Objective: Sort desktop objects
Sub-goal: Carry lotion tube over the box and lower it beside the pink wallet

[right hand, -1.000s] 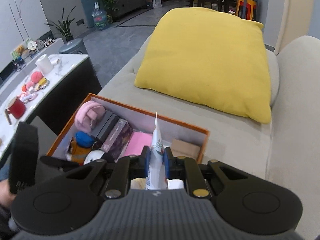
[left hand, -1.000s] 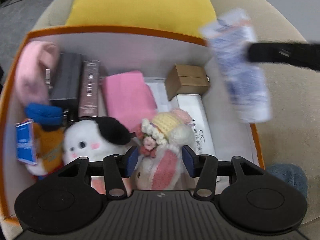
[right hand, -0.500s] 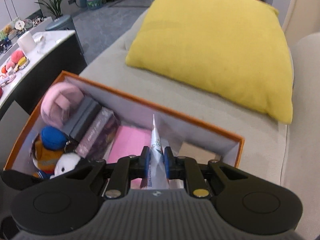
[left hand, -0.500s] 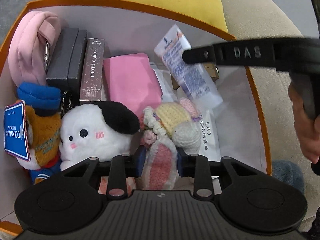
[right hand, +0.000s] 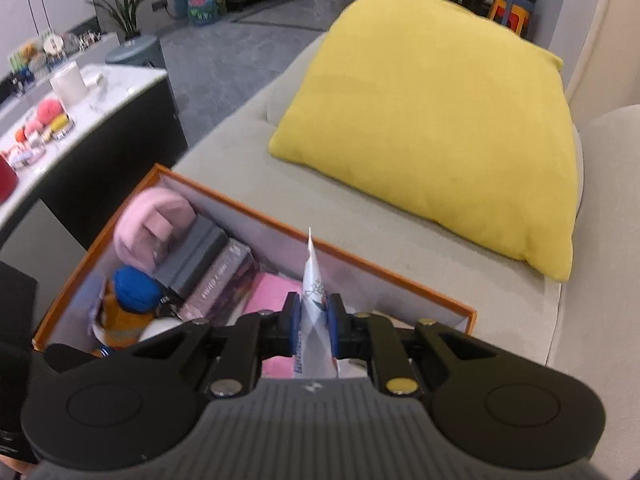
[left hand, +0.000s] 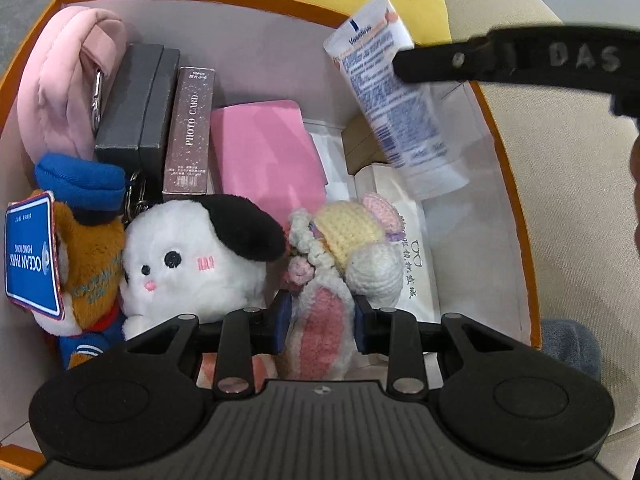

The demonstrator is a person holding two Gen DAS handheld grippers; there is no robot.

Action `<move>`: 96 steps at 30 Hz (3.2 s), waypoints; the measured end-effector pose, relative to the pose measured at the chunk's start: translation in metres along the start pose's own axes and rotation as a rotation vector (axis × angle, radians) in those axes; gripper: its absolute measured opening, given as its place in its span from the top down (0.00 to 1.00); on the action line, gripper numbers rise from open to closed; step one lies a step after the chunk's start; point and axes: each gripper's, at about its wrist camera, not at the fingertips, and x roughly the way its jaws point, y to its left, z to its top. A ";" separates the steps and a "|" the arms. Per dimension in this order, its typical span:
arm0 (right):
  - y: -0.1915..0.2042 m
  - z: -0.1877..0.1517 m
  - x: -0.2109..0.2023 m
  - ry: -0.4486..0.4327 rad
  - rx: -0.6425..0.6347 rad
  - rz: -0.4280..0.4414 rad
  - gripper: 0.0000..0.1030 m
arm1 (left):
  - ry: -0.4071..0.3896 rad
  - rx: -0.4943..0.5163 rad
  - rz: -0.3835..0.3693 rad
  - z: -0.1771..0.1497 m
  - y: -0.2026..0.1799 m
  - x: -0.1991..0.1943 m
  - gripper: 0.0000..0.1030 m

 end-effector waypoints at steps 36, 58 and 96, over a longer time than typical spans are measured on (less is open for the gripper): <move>0.015 -0.012 0.016 -0.092 0.000 -0.003 0.87 | -0.042 0.043 -0.047 -0.010 0.012 -0.017 0.66; 0.013 0.005 0.062 0.064 -0.007 0.013 0.85 | -0.057 0.039 -0.053 -0.019 0.037 -0.022 0.66; 0.025 0.013 0.027 0.193 -0.155 -0.171 0.93 | -0.067 0.050 -0.048 -0.020 0.033 -0.024 0.66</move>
